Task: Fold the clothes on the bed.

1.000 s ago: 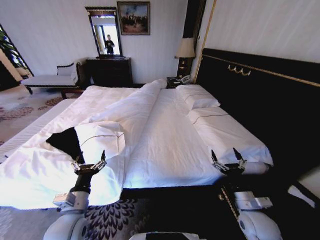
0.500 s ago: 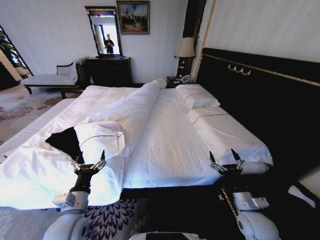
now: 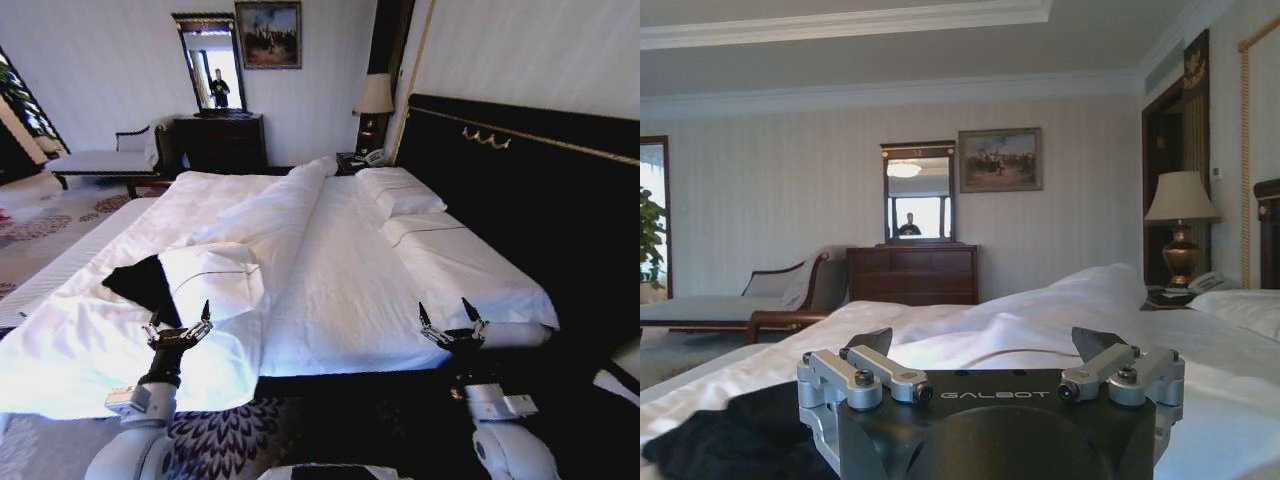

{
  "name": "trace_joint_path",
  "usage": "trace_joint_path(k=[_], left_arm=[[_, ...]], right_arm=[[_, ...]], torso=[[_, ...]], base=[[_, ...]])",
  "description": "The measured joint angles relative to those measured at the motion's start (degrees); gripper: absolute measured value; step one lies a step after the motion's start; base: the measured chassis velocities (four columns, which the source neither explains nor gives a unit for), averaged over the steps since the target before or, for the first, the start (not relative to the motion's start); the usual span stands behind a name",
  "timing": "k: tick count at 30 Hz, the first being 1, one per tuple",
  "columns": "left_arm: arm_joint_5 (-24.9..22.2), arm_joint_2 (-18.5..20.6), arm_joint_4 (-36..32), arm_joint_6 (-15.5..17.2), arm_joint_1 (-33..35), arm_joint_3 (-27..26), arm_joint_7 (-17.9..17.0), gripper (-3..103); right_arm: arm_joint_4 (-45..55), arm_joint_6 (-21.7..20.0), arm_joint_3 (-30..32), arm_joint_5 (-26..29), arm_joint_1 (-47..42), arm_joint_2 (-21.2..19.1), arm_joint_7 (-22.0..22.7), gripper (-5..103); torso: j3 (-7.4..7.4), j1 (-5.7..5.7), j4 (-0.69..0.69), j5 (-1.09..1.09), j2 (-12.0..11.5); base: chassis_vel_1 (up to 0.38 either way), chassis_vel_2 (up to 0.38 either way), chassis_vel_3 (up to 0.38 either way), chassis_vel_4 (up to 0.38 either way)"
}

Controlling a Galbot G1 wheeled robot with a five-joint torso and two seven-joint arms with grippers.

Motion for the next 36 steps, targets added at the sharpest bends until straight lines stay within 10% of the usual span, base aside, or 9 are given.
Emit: trace_joint_path(k=[36], left_arm=[[0.2, -0.3, 0.2, -0.7, 0.4, 0.0, -0.1, 100]], right_arm=[[-1.1, 1.5, -0.3, -0.5, 0.3, 0.7, 0.5, 100]], torso=[[-0.01, 0.0, 0.0, 0.02, 0.0]], base=[[0.153, 0.151, -0.151, -0.155]])
